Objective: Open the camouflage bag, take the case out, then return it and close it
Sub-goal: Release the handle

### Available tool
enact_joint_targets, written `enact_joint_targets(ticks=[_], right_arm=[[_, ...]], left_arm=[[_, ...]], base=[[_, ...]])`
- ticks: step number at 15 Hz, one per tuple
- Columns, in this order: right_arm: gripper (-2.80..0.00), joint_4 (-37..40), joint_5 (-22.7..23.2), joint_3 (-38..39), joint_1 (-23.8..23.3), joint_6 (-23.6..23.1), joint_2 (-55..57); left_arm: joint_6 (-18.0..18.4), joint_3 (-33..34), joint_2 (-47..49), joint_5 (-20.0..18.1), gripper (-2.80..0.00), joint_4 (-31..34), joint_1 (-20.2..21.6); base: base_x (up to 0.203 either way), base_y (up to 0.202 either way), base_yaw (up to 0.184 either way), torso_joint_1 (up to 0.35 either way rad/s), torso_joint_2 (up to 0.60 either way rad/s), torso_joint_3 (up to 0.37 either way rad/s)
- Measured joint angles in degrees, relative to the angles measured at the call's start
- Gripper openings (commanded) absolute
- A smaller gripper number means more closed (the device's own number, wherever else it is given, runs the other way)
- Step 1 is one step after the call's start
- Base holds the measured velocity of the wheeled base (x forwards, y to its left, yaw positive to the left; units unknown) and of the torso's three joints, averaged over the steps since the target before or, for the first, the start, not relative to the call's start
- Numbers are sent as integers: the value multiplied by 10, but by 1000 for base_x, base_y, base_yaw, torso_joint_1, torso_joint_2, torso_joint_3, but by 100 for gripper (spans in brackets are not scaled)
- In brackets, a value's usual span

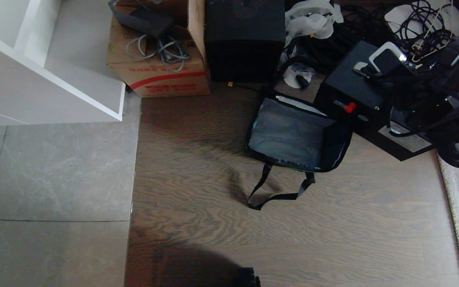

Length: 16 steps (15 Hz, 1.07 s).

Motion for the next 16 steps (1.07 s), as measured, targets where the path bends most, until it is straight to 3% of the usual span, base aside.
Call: enact_joint_targets(ticks=[8, 16], right_arm=[[-280, 5, 0, -35, -90, 32, 51], [-280, 2, 1, -113, -127, 45, 158]], left_arm=[[0, 0, 0, 0, -280, 0, 0], [0, 0, 0, 0, -280, 0, 0]], base=[[0, 0, 0, 0, 0, 0], [0, 0, 0, 0, 0, 0]])
